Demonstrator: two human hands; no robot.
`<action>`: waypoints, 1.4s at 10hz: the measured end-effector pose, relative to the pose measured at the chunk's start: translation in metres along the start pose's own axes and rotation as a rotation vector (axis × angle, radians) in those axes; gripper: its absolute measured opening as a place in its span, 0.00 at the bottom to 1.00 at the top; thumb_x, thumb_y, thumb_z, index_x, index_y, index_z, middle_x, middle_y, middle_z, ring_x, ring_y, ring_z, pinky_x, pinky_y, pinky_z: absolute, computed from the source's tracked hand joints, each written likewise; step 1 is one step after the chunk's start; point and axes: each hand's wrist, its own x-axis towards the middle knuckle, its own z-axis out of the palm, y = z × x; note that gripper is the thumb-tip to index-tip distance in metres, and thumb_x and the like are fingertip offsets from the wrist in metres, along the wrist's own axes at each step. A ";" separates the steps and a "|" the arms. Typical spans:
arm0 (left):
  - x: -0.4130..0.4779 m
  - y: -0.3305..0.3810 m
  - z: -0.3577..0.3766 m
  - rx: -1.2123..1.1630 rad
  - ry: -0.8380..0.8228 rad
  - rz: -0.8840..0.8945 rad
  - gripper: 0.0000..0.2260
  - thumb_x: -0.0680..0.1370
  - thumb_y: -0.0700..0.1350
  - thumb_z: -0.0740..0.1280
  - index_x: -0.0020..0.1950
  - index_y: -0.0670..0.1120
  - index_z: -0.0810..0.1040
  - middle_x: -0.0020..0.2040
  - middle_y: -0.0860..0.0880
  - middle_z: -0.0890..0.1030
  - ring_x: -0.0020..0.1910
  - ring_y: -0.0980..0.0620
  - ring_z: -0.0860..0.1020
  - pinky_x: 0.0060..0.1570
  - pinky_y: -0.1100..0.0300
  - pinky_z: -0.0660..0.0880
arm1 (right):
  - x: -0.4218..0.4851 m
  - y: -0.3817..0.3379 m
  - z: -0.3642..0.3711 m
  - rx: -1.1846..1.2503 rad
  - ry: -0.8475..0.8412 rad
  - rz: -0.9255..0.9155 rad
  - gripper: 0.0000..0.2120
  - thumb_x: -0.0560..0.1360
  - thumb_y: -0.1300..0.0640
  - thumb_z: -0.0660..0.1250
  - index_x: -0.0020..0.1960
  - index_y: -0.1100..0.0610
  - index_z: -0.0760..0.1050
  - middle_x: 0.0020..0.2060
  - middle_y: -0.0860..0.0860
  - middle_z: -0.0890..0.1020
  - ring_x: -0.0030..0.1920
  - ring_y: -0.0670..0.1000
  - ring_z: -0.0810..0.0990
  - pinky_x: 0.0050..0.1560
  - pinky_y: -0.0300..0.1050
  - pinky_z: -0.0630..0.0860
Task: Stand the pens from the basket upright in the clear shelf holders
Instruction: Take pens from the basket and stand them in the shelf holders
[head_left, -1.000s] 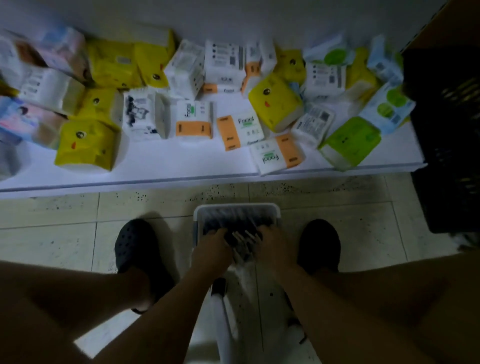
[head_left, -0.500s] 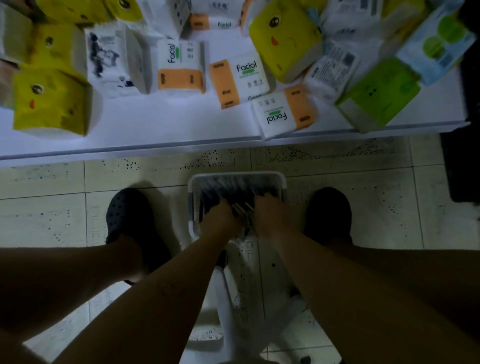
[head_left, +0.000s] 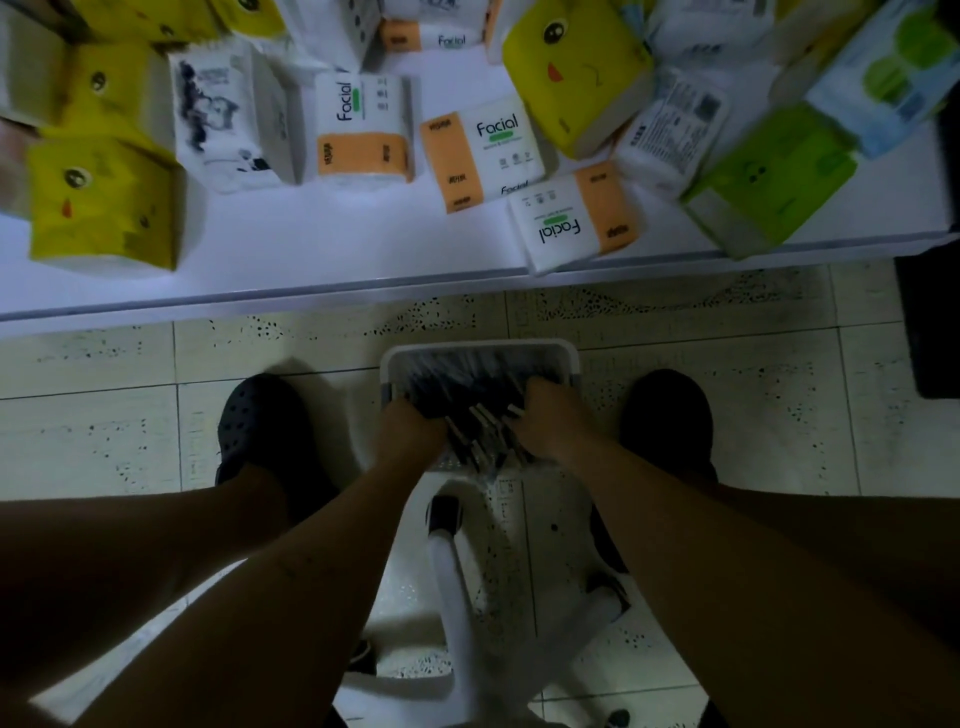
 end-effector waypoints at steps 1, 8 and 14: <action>-0.003 -0.004 -0.002 -0.119 0.018 -0.070 0.08 0.75 0.38 0.66 0.38 0.47 0.73 0.41 0.44 0.80 0.38 0.50 0.79 0.35 0.59 0.78 | -0.002 0.000 -0.003 0.042 -0.040 0.009 0.09 0.77 0.58 0.65 0.55 0.62 0.75 0.39 0.52 0.76 0.40 0.52 0.74 0.33 0.41 0.68; -0.106 0.041 -0.091 -0.523 -0.128 0.125 0.02 0.79 0.41 0.66 0.50 0.46 0.78 0.31 0.47 0.80 0.23 0.55 0.75 0.24 0.65 0.72 | -0.097 -0.052 -0.024 0.804 0.030 0.004 0.09 0.82 0.62 0.58 0.58 0.61 0.74 0.40 0.52 0.83 0.38 0.49 0.82 0.42 0.44 0.77; -0.299 0.118 -0.253 -0.677 0.287 0.960 0.02 0.75 0.38 0.71 0.46 0.44 0.80 0.36 0.49 0.80 0.37 0.51 0.82 0.35 0.58 0.80 | -0.303 -0.151 -0.149 0.720 0.575 -0.842 0.09 0.75 0.65 0.69 0.43 0.51 0.76 0.36 0.52 0.79 0.39 0.51 0.78 0.41 0.46 0.76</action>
